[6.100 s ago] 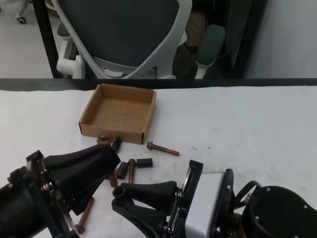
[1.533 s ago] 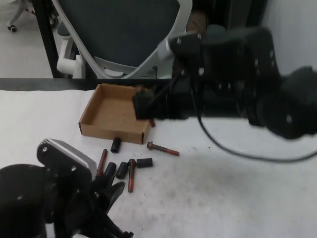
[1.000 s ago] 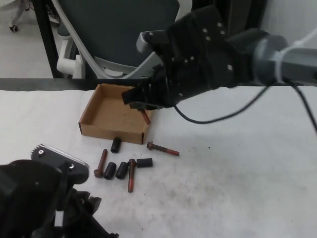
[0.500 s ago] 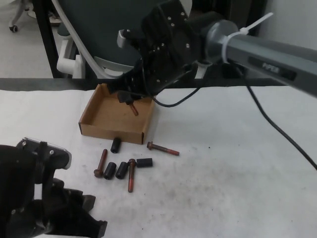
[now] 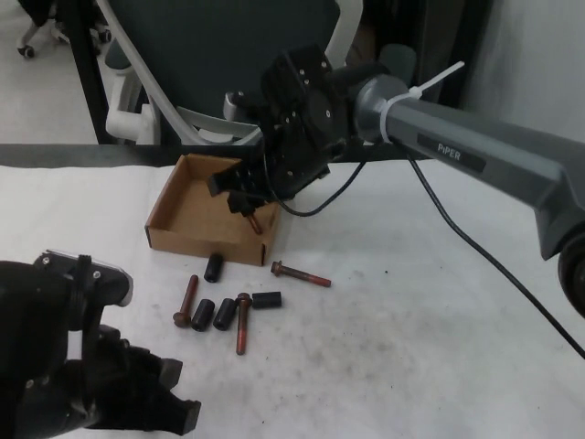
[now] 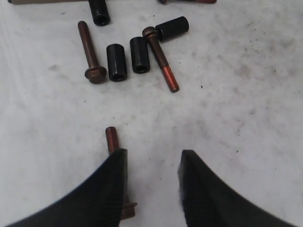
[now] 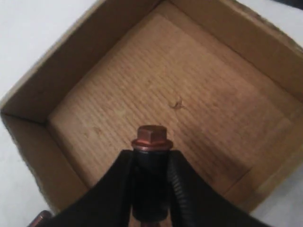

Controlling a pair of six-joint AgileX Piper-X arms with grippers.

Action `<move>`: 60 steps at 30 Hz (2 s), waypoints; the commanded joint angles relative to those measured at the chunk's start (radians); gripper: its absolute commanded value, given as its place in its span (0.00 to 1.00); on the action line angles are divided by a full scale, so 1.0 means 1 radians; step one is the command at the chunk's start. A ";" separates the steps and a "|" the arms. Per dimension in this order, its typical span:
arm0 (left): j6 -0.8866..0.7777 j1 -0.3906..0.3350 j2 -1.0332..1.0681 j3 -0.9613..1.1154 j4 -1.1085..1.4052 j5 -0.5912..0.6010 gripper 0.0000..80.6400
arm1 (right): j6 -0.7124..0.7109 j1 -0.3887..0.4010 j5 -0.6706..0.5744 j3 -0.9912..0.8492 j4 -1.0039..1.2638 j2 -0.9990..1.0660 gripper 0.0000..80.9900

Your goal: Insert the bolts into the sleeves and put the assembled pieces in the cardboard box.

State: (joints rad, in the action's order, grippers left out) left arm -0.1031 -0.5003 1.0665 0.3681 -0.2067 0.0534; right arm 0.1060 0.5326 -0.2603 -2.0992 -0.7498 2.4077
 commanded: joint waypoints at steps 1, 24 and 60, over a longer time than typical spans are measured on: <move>-0.005 0.003 0.017 0.013 -0.001 0.001 0.44 | -0.033 -0.003 -0.011 -0.015 0.015 0.002 0.02; -0.006 0.003 0.178 0.175 -0.157 -0.006 0.44 | -0.091 -0.006 0.017 -0.016 0.014 -0.052 0.50; -0.073 -0.001 0.288 0.291 -0.129 0.107 0.44 | -0.187 -0.011 0.008 0.809 0.186 -0.733 0.47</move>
State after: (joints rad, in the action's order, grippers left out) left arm -0.1710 -0.5003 1.3439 0.6432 -0.3367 0.1537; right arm -0.1125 0.5261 -0.2444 -1.4171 -0.6842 1.7923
